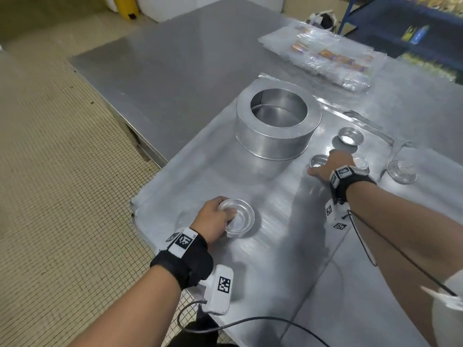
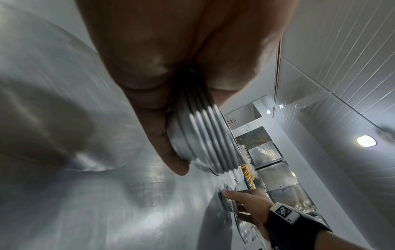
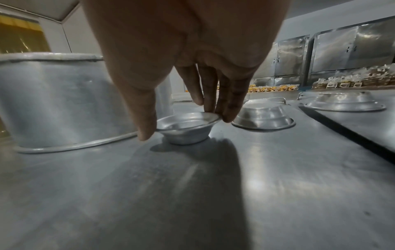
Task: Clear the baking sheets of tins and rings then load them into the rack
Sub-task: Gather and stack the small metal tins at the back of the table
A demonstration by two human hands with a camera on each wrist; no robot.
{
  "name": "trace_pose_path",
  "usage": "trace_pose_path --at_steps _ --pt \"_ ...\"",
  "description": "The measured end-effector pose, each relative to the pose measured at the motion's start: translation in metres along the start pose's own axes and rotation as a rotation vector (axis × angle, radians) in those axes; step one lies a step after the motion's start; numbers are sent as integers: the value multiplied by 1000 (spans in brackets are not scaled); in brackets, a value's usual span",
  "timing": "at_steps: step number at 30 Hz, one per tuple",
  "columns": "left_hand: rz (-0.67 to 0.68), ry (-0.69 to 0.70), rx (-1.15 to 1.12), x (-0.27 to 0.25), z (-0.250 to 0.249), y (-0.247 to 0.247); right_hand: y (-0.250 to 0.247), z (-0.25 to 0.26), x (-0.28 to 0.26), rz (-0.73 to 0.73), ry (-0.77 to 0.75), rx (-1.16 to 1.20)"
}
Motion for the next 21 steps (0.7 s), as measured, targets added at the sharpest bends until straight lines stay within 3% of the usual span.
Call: trace_pose_path --at_steps 7,14,21 --pt "-34 40 -112 -21 2 -19 -12 13 -29 -33 -9 54" --pt "-23 86 -130 -21 9 -14 -31 38 -119 -89 -259 458" --pt "1 62 -167 -16 14 -1 -31 59 -224 -103 -550 596"
Point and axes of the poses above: each hand's wrist, its own x-axis towards the middle knuckle, its own y-axis out of the palm, z = x × y, the point moved 9 cm from there along x, towards the middle knuckle, and after that the axes turned 13 degrees about y, right-handed, at the moved point
